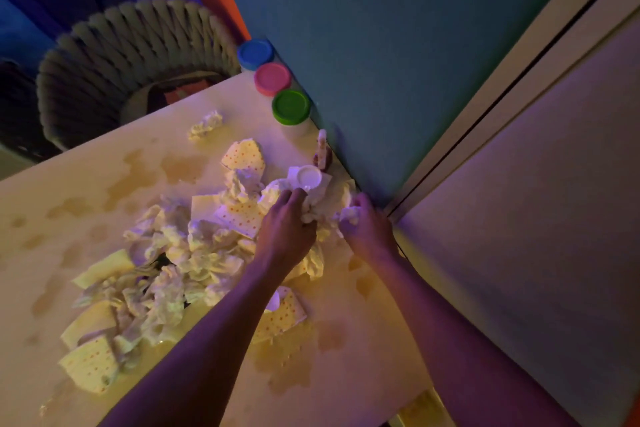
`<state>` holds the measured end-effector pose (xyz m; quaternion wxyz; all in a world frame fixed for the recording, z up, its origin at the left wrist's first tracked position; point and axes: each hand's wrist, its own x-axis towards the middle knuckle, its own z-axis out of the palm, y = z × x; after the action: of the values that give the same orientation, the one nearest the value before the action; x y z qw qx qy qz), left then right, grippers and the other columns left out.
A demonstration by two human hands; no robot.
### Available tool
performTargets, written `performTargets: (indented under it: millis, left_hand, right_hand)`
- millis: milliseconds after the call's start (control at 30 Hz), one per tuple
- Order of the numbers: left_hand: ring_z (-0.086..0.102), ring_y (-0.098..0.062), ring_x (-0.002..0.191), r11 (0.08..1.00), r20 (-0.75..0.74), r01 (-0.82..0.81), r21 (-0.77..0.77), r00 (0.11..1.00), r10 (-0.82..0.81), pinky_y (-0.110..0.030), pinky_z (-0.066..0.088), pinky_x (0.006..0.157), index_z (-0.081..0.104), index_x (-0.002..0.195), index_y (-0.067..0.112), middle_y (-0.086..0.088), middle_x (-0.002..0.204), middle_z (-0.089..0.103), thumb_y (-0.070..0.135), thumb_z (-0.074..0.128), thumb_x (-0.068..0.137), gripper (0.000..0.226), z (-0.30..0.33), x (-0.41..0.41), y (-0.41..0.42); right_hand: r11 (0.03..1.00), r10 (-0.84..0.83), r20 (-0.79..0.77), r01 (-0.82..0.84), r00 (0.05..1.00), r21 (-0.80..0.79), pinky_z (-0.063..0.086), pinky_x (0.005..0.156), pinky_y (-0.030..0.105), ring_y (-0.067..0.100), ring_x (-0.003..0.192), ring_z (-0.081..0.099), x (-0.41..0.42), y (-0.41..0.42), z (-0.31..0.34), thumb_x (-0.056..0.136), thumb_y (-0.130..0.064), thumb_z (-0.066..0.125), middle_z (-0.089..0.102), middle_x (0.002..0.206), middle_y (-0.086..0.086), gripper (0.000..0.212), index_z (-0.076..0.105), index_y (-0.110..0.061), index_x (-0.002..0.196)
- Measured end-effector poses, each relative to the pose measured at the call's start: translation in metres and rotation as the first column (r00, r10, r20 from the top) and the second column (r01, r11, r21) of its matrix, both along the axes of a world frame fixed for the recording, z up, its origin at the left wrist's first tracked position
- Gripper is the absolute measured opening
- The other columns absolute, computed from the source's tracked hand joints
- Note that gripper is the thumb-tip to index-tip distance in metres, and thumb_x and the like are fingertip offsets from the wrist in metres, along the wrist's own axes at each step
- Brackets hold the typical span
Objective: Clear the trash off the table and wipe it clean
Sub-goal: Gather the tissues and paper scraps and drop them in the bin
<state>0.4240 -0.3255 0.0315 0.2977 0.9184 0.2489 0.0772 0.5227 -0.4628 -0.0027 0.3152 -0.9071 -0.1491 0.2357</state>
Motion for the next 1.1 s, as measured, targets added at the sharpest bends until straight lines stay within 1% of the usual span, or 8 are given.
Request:
performTargets:
  millis: [133, 233, 367, 500, 567, 700, 833, 1100]
  left_hand:
    - [0.059, -0.037, 0.082, 1.000, 0.034, -0.011, -0.017, 0.999, 0.012, -0.041, 0.050, 0.063, 0.056, 0.101, 0.015, -0.005, 0.094, 0.055, 0.011, 0.066, 0.074, 0.030, 0.003, -0.016, 0.005]
    - [0.058, -0.036, 0.081, 0.999, 0.037, -0.042, -0.025, 0.998, 0.043, -0.039, 0.048, 0.061, 0.057, 0.100, 0.016, -0.004, 0.094, 0.055, 0.009, 0.067, 0.074, 0.030, 0.006, -0.023, 0.006]
    - [0.059, -0.034, 0.078, 0.997, 0.064, -0.069, -0.037, 0.995, 0.071, -0.038, 0.046, 0.059, 0.055, 0.095, 0.017, -0.002, 0.093, 0.056, 0.010, 0.068, 0.074, 0.025, 0.007, -0.032, 0.007]
    - [0.057, -0.033, 0.075, 0.994, 0.093, -0.101, -0.040, 0.990, 0.104, -0.039, 0.047, 0.060, 0.055, 0.092, 0.016, -0.001, 0.091, 0.056, 0.010, 0.067, 0.076, 0.021, 0.009, -0.042, 0.010]
    - [0.057, -0.031, 0.074, 0.992, 0.102, -0.121, -0.045, 0.987, 0.125, -0.038, 0.046, 0.060, 0.056, 0.091, 0.016, -0.001, 0.089, 0.056, 0.009, 0.069, 0.077, 0.020, 0.010, -0.049, 0.012]
    - [0.055, -0.028, 0.071, 0.987, 0.116, -0.149, -0.053, 0.981, 0.154, -0.035, 0.043, 0.059, 0.056, 0.089, 0.018, 0.001, 0.086, 0.055, 0.008, 0.071, 0.077, 0.022, 0.011, -0.069, 0.019]
    - [0.052, -0.023, 0.072, 0.984, 0.101, -0.148, -0.095, 0.982, 0.157, -0.033, 0.042, 0.060, 0.051, 0.086, 0.022, 0.004, 0.087, 0.053, 0.012, 0.067, 0.077, 0.021, 0.011, -0.092, 0.019]
    - [0.057, -0.029, 0.078, 0.983, -0.011, -0.153, -0.104, 0.988, 0.153, -0.035, 0.045, 0.062, 0.051, 0.089, 0.020, 0.008, 0.095, 0.051, 0.006, 0.066, 0.076, 0.025, 0.002, -0.127, 0.013]
  right_hand:
    - [0.985, 0.108, -0.125, -0.123, 0.986, -0.120, 0.052, 0.091, 0.041, 0.034, 0.116, 0.058, 0.013, 0.014, -0.009, 0.081, -0.029, 0.063, 0.055, 0.133, 0.013, 0.078, 0.026, -0.037, 0.148]
    - [0.960, 0.124, -0.164, -0.161, 0.979, -0.231, 0.046, 0.103, 0.040, 0.034, 0.128, 0.050, 0.019, 0.022, -0.016, 0.083, -0.033, 0.064, 0.046, 0.143, 0.013, 0.076, 0.029, -0.031, 0.151]
    - [0.975, 0.054, -0.010, -0.055, 0.999, -0.213, 0.051, 0.090, 0.041, 0.037, 0.113, 0.059, 0.015, 0.027, -0.023, 0.091, -0.044, 0.054, 0.061, 0.123, 0.015, 0.041, 0.054, -0.013, 0.118]
    - [0.974, 0.012, 0.024, -0.006, 1.000, -0.228, 0.052, 0.084, 0.043, 0.039, 0.107, 0.062, 0.009, 0.023, -0.020, 0.090, -0.053, 0.044, 0.064, 0.113, 0.019, 0.048, 0.059, -0.009, 0.103]
    - [0.963, 0.059, 0.043, -0.045, 0.997, -0.264, 0.052, 0.083, 0.041, 0.036, 0.105, 0.061, 0.007, 0.020, -0.019, 0.083, -0.059, 0.033, 0.063, 0.111, 0.014, 0.058, 0.061, -0.012, 0.102]
    - [0.960, 0.097, 0.103, -0.066, 0.990, -0.271, 0.050, 0.082, 0.040, 0.037, 0.101, 0.060, -0.007, 0.013, -0.018, 0.091, -0.042, 0.056, 0.050, 0.117, 0.014, 0.040, 0.060, -0.012, 0.117]
    - [0.968, 0.125, 0.124, -0.094, 0.984, -0.231, 0.049, 0.086, 0.039, 0.033, 0.110, 0.059, -0.014, 0.006, -0.019, 0.090, -0.037, 0.059, 0.056, 0.121, 0.010, 0.041, 0.057, -0.023, 0.128]
    - [0.988, 0.085, 0.051, -0.078, 0.995, -0.133, 0.047, 0.075, 0.034, 0.034, 0.098, 0.062, -0.049, 0.002, 0.008, 0.082, -0.035, 0.063, 0.059, 0.112, 0.003, 0.032, 0.058, -0.025, 0.111]
